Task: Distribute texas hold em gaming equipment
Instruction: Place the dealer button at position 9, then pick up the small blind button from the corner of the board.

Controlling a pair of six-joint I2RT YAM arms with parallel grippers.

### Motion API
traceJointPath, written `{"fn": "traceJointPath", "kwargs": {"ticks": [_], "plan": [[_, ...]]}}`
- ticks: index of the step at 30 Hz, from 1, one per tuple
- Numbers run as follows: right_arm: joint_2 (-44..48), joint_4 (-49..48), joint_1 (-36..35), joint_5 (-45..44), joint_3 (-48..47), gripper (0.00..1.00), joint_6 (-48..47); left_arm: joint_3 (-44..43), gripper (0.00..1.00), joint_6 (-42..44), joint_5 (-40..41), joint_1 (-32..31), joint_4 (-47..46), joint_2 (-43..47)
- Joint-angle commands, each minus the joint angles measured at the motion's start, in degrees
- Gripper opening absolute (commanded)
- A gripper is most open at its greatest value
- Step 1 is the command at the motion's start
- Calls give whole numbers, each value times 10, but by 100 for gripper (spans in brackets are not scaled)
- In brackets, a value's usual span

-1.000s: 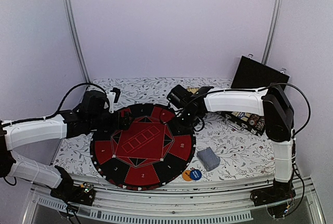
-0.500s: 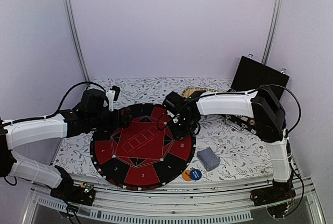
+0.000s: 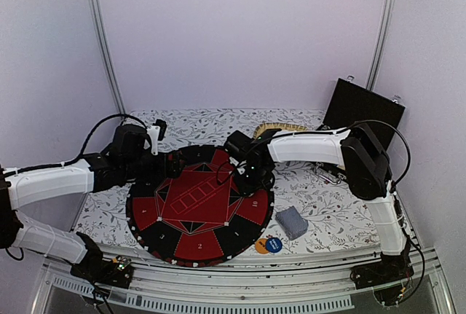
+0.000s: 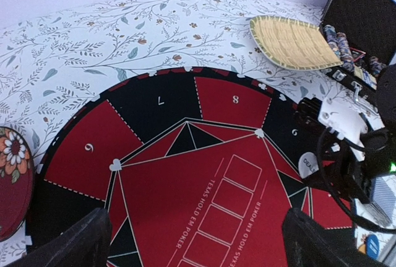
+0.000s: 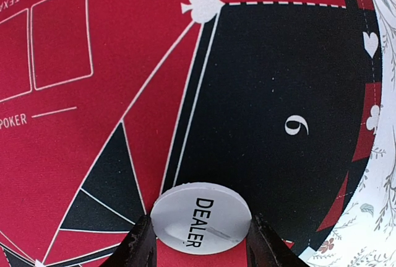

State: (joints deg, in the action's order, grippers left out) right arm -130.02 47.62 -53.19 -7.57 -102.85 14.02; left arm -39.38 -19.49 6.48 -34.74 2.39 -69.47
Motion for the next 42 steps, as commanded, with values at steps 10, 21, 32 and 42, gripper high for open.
{"fn": "traceJointPath", "kwargs": {"ticks": [10,21,32,42], "plan": [[-5,25,-5,-4,-8,65,-7,-14,98,2,4,9,3,-1],[83,-19,-3,19,12,87,-43,-15,98,-13,8,9,22,17],[241,-130,21,105,153,99,-133,-18,98,-45,1,8,40,31],[324,-100,-66,186,297,85,-107,-27,98,-67,-16,6,42,33]]}}
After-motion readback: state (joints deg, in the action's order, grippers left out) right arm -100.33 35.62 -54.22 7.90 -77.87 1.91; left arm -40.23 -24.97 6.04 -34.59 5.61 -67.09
